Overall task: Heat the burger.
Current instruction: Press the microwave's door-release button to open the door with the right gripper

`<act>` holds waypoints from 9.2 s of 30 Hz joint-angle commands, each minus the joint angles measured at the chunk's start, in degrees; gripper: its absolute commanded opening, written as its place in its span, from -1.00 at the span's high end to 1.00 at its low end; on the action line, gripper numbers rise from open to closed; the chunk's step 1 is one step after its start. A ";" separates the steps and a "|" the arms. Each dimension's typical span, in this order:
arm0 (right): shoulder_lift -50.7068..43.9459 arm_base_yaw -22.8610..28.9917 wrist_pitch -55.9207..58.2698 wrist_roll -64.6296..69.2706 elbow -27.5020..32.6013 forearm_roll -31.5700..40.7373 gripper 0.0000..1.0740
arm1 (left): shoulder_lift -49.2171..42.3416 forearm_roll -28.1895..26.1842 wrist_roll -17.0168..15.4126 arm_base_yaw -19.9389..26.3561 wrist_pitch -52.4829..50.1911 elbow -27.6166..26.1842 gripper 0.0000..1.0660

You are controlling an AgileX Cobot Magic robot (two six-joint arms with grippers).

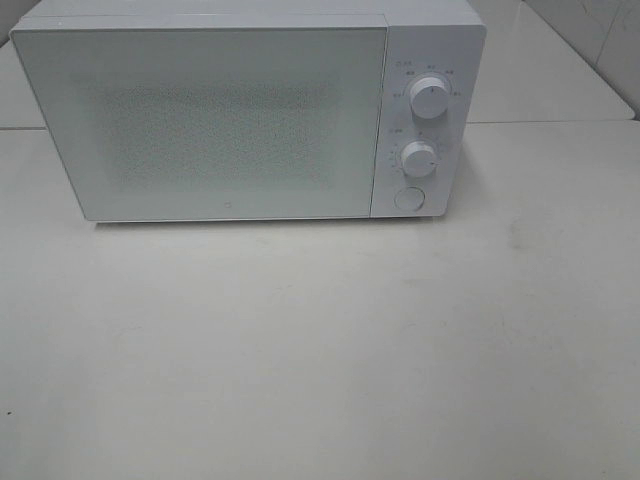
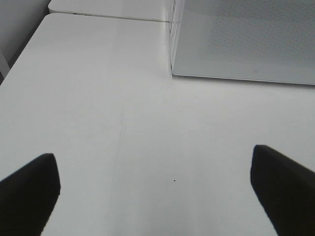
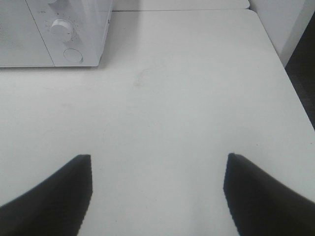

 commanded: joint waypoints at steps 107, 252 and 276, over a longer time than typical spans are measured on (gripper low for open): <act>97.69 33.23 -129.72 16.21 10.83 45.03 -0.37 | -1.09 -0.11 -0.17 0.11 -0.52 0.17 -0.83; 119.86 21.08 -122.15 67.04 -28.30 41.88 1.00 | -1.09 -0.11 -0.17 0.11 -0.52 0.17 -0.83; 111.44 21.26 -96.20 68.64 -17.13 38.50 0.98 | -1.09 -0.11 -0.17 0.11 -0.52 0.17 -0.83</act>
